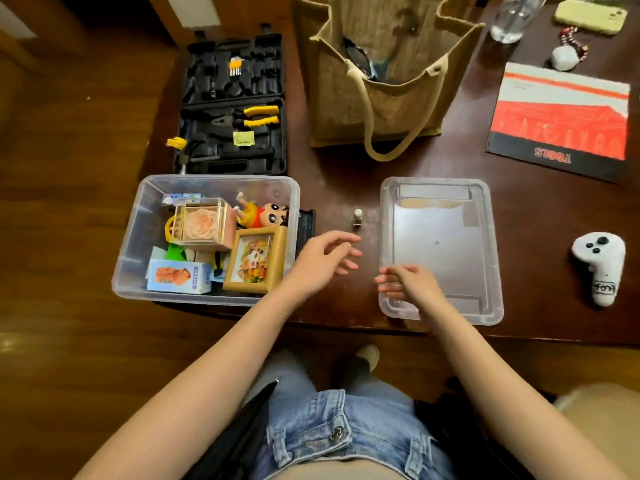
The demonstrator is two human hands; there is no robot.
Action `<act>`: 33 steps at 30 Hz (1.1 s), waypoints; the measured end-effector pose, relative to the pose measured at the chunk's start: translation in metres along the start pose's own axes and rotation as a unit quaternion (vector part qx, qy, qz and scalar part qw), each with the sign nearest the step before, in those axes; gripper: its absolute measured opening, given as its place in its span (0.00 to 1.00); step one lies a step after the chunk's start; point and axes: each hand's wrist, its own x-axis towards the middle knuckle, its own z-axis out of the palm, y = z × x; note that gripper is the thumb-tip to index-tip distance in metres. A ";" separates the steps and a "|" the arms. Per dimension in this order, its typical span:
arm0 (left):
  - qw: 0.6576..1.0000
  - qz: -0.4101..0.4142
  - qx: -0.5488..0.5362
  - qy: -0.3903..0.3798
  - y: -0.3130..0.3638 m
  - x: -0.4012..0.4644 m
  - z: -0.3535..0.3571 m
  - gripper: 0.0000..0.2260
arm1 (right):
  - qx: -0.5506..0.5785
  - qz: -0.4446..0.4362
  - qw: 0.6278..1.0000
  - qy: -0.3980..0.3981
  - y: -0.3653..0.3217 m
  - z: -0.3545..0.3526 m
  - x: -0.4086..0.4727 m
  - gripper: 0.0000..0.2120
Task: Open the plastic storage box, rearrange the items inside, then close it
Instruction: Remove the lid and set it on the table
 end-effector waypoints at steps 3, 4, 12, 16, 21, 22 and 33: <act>0.996 0.037 -0.009 0.086 0.003 -0.006 -0.046 0.11 | -0.006 -0.063 0.998 -0.025 -0.032 0.041 -0.001 0.08; 0.993 0.044 -0.012 0.111 0.002 -0.007 -0.064 0.11 | -0.015 -0.085 0.996 -0.031 -0.040 0.056 -0.001 0.08; 0.963 0.073 0.090 0.244 -0.031 -0.005 -0.202 0.12 | -0.044 -0.203 0.978 -0.028 -0.080 0.164 -0.003 0.11; 0.958 0.077 0.172 0.218 -0.044 0.006 -0.247 0.11 | -0.094 -0.230 0.969 0.003 -0.088 0.198 0.005 0.08; 0.952 0.079 0.284 0.087 -0.047 0.013 -0.275 0.14 | -0.232 -0.257 0.936 0.059 -0.095 0.223 0.008 0.07; 0.950 0.070 0.300 0.051 -0.048 0.014 -0.277 0.18 | -0.256 -0.259 0.929 0.068 -0.095 0.226 0.007 0.07; 0.888 0.089 0.450 -0.041 -0.063 0.025 -0.278 0.42 | -0.619 -0.163 0.769 0.017 -0.102 0.237 0.011 0.11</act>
